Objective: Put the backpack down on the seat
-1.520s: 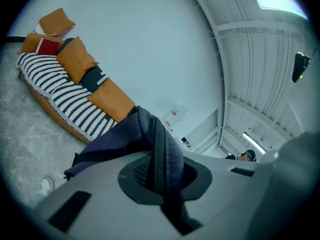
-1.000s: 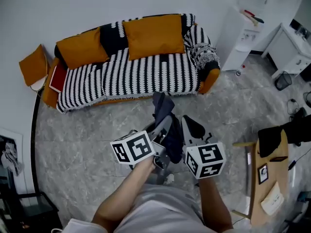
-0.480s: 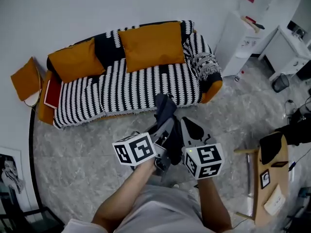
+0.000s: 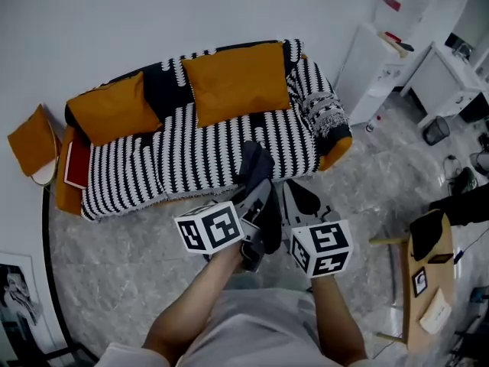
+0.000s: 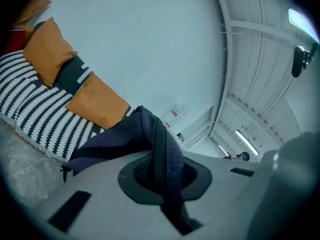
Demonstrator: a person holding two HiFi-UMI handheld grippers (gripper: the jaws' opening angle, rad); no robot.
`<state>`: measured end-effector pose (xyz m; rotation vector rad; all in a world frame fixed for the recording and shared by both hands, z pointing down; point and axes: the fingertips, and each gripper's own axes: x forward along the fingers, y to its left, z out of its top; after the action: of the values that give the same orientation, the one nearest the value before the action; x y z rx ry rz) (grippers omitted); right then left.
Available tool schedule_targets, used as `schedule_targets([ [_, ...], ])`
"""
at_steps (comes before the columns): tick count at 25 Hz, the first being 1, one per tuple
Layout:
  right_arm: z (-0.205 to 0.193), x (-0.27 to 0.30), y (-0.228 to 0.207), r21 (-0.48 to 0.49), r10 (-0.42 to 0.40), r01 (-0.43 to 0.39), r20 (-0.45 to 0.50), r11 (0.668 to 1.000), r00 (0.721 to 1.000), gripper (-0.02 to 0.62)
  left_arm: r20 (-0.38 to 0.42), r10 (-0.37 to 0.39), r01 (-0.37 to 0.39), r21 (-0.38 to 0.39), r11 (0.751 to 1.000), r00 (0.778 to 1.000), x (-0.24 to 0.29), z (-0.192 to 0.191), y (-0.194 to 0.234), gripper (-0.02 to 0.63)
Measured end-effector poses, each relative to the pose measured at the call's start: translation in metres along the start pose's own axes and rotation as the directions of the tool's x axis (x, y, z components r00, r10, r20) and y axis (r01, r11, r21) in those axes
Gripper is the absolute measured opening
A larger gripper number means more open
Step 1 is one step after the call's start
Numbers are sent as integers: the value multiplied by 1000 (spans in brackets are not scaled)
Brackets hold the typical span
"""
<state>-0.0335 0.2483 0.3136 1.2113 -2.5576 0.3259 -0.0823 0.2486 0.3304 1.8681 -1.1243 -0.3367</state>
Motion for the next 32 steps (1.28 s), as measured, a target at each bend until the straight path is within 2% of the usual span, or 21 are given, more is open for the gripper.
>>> schedule_targets([
  [14,21,57,-26,-10,0,0,6,1000,1000,2,-21,-17,17,-4,1000,1000,45,41,25,23],
  [21,30,93,-73,3,4,-4,3,1000,1000,2,-45,-6,6,-4,1000,999,101,56,35,23],
  [32,44,160,-175,34,31,-30,-30,999,999,2,-91,10,-7,27,1000,996,215,81,49,23],
])
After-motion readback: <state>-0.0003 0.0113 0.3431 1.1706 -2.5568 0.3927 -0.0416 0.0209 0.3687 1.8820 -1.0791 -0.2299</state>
